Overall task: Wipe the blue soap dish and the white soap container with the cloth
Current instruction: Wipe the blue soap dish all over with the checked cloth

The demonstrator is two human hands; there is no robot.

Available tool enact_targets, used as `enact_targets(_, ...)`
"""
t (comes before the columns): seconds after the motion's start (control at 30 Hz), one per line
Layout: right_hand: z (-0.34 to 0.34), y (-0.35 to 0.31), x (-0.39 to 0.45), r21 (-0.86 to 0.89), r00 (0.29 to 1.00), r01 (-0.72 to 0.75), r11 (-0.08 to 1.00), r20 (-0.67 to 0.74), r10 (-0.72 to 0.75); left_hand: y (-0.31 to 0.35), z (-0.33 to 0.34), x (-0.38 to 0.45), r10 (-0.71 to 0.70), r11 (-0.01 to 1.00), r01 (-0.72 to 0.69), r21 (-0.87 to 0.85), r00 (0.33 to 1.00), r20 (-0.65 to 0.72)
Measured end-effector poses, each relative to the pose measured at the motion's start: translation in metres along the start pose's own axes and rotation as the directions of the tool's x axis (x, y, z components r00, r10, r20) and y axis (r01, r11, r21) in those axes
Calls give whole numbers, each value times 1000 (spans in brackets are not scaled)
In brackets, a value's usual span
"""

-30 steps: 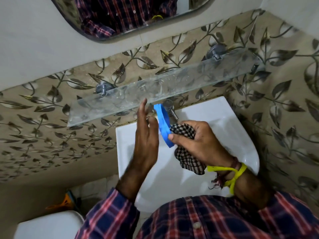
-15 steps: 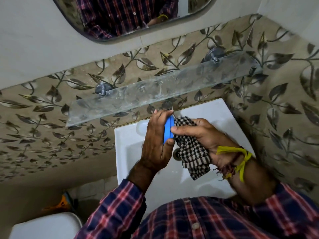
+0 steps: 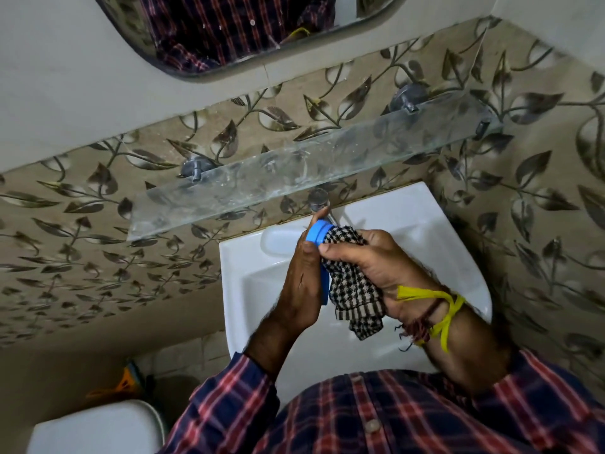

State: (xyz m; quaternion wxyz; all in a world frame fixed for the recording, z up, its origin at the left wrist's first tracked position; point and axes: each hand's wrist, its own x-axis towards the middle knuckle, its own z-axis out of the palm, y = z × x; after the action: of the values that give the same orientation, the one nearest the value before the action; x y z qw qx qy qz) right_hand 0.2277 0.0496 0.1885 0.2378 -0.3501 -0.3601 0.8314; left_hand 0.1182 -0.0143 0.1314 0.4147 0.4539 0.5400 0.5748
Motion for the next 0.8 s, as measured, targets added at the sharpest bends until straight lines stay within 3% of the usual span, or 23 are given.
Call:
enact_targets(0.1, -1, 4, 2, -83, 997, 74, 994, -12, -75, 2, -2, 5, -63, 996, 61, -58, 997, -38)
enact_targets(0.23, -3, 9, 1, -315, 980, 196, 929, 19, -200, 6, -2, 13, -155, 983, 134, -125, 972, -175)
enact_targets(0.37, -7, 11, -1, -542, 964, 266, 797, 167, -208, 11, -12, 18, -279, 949, 236, -209, 938, -207)
enact_targets(0.47, -8, 8, -3, -546, 970, 242, 802, 126, -207, 14, -25, 21, -392, 848, 293, -441, 907, -151)
enact_targets(0.53, -12, -3, -3, -382, 983, 168, 909, -2, -182, 13, -33, 20, -434, 763, 302, -572, 894, -107)
enact_targets(0.6, -17, -17, -5, -271, 983, 166, 948, -33, -182, 9, -38, 15, -442, 688, 297, -663, 895, -58)
enact_targets(0.7, -20, -28, -10, -346, 954, 282, 895, 3, -300, 3, -35, 10, -452, 629, 325, -706, 892, 8)
enact_targets(0.8, -18, -22, -12, -609, 902, 352, 710, 20, -430, -1, -23, 8, -473, 631, 377, -678, 880, 49)
